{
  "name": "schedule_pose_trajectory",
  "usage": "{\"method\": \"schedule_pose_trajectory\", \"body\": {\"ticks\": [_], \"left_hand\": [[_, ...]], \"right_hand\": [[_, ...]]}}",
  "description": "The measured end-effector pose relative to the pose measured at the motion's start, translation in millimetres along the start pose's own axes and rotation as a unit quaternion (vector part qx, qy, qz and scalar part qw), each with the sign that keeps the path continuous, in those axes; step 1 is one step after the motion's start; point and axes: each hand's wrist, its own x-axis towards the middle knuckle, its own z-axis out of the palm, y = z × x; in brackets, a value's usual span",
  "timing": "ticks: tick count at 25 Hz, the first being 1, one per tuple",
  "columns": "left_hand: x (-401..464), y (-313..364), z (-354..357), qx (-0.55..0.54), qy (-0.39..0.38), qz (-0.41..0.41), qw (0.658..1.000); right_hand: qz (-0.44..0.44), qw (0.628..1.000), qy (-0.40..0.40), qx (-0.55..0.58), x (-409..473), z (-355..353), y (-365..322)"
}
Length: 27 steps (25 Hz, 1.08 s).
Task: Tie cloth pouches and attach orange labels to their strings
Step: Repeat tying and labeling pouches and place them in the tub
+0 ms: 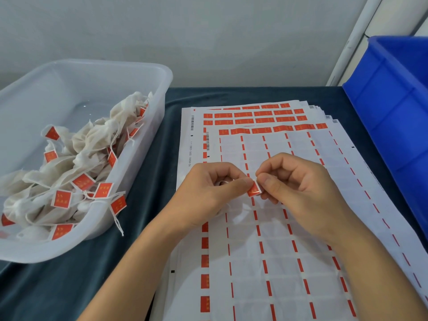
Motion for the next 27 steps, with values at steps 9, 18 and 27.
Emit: {"method": "schedule_pose_trajectory", "body": {"ticks": [9,18,27], "left_hand": [[-0.1,0.0,0.4,0.006,0.006,0.005,1.0],[0.2,-1.5,2.2,0.007,0.027,0.008,1.0],[-1.0,1.7,4.6,0.011,0.033,0.005,0.999]], "right_hand": [[-0.001,1.0,-0.002,0.003,-0.3,-0.1,0.8],[0.014,0.997,-0.063,0.03,-1.3,0.4,4.0],[0.013,0.998,-0.052,0.022,-0.9,5.5,3.8]]}}
